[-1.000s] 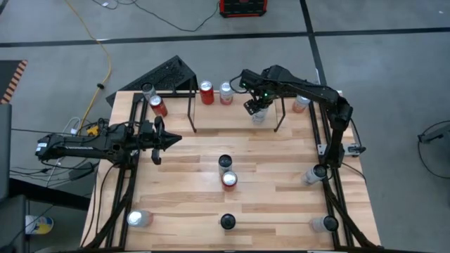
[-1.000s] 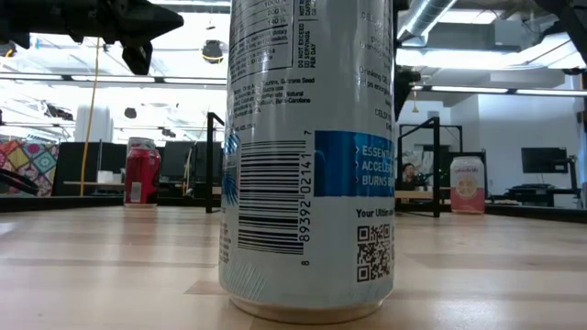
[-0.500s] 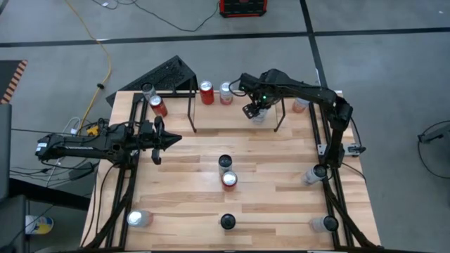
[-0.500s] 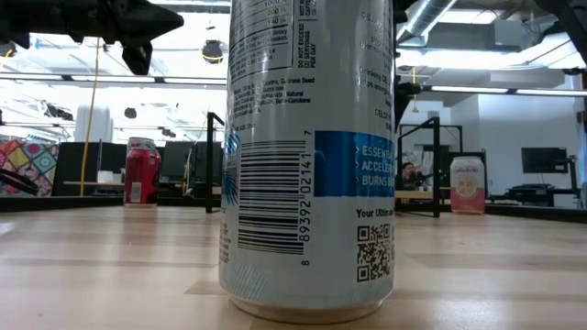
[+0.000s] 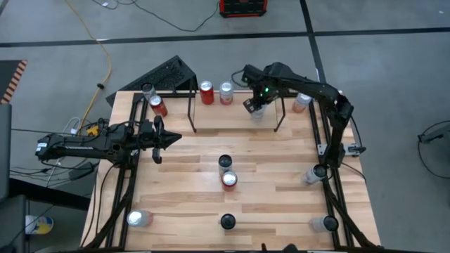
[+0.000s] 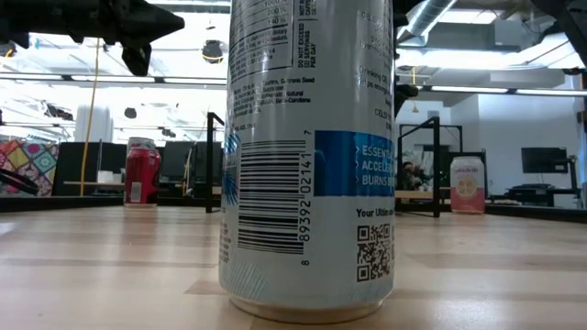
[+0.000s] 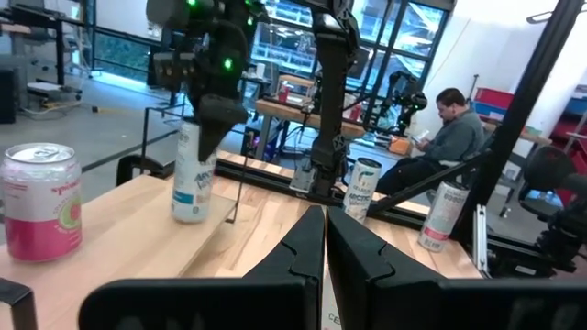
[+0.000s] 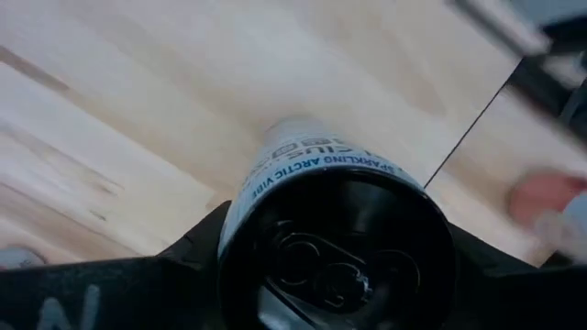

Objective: Place canned beverage on shelf
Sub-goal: Put the top right white blue soda can on the shelf

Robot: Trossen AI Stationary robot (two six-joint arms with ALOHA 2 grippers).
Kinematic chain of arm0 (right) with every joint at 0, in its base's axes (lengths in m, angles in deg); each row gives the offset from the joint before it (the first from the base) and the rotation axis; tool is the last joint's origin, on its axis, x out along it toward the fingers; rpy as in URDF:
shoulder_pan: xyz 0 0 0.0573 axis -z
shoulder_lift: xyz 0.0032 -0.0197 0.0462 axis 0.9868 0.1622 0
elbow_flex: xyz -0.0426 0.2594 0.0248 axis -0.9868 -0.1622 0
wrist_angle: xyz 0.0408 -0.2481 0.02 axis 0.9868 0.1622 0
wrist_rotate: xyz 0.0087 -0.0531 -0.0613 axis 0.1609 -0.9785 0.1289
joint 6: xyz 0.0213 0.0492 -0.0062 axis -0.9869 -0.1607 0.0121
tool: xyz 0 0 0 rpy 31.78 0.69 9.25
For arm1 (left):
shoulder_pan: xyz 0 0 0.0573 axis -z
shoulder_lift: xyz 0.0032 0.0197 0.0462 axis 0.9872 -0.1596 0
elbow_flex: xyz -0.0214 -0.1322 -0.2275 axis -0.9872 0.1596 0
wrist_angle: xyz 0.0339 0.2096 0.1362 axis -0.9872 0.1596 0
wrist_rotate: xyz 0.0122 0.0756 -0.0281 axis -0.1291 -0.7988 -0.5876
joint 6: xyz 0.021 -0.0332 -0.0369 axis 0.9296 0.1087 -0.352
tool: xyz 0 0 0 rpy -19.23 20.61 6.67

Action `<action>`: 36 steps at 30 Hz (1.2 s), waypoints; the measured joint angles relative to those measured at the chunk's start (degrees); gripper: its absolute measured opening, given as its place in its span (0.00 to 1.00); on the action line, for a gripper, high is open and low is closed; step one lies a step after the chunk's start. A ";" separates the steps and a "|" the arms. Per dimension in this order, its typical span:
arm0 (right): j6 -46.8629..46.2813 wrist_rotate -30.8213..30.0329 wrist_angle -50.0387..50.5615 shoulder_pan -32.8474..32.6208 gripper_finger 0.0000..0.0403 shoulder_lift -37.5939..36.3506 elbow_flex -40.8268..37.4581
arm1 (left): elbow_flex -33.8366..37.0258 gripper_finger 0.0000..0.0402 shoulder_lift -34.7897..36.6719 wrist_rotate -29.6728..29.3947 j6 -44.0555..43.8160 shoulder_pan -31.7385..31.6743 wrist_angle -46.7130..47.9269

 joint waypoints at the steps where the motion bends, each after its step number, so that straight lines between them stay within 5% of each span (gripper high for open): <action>1: 1.27 0.50 -0.70 0.61 0.58 -0.03 0.84 | 0.00 0.00 0.00 -0.06 0.00 0.00 0.00; 14: 9.63 9.11 -6.74 9.60 0.59 2.71 6.20 | 0.00 0.00 -0.01 -0.06 -0.12 0.00 -2.11; 24: 14.61 8.79 6.45 9.90 0.59 17.99 29.38 | 0.00 0.00 0.01 -0.36 -0.14 0.00 -3.08; 36: 17.95 3.16 4.18 9.49 0.59 18.68 27.16 | 0.00 0.00 -0.05 0.03 -0.16 0.00 -2.82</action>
